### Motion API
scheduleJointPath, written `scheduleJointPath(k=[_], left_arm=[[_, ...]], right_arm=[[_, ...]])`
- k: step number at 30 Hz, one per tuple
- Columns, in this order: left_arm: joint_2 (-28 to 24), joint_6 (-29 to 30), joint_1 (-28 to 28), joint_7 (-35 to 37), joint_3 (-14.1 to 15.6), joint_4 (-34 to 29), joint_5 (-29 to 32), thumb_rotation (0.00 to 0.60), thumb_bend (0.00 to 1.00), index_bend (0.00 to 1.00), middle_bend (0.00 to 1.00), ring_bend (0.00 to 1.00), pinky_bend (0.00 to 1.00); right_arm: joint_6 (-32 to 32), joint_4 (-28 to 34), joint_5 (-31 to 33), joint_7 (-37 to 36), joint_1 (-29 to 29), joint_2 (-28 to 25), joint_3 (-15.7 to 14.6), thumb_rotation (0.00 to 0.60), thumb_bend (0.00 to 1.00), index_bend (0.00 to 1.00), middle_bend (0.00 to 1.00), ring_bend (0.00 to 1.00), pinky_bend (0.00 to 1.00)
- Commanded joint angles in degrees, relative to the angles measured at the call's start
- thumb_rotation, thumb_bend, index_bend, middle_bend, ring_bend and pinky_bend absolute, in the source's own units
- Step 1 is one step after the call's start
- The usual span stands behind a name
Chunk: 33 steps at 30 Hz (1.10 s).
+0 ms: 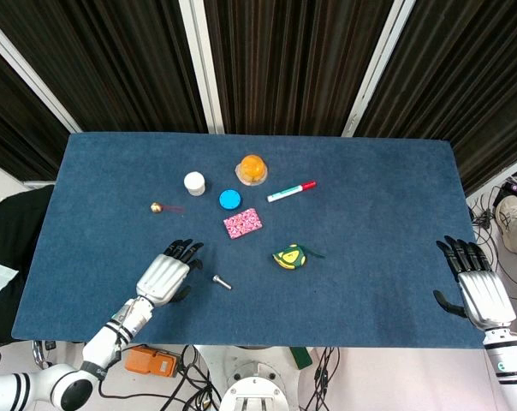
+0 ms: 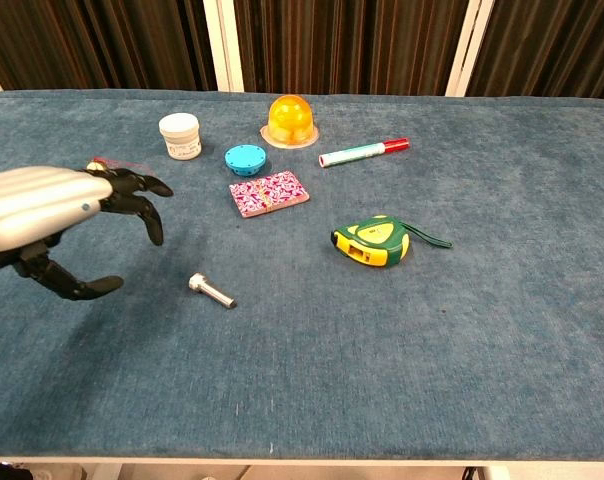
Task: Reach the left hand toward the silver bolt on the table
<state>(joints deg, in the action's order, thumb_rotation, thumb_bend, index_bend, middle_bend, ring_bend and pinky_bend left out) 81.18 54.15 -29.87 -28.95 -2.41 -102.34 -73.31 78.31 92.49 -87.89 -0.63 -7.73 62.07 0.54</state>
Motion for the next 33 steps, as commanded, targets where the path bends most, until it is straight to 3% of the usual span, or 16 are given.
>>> scheduleJointPath(k=[1,17,33], left_arm=[[1.6,-0.8,-1.2,-1.1,0.0,0.9,1.0,0.600,0.32,0.35,0.07,0.00,0.10],[8.4,-4.0,-6.4,-3.8,0.1,5.1,5.8,0.600,0.32,0.39,0.07,0.00,0.10],[10.2,-3.7,-8.6,-3.0,0.6,7.7,8.0,0.600,0.33,0.48,0.07,0.00,0.10]], right_arm=[[-0.1,0.0,0.1,0.1,0.0,0.0,0.0,0.600,0.46,0.04,0.08,0.07,0.08],[-0.2,-0.1,-0.2,-0.1,-0.2,-0.1,-0.1,0.600,0.46,0.04,0.08,0.07,0.08],[-0.4,-0.1,-0.3,0.0,-0.3,-0.1,-0.3,0.600,0.46,0.04,0.08,0.07,0.08]])
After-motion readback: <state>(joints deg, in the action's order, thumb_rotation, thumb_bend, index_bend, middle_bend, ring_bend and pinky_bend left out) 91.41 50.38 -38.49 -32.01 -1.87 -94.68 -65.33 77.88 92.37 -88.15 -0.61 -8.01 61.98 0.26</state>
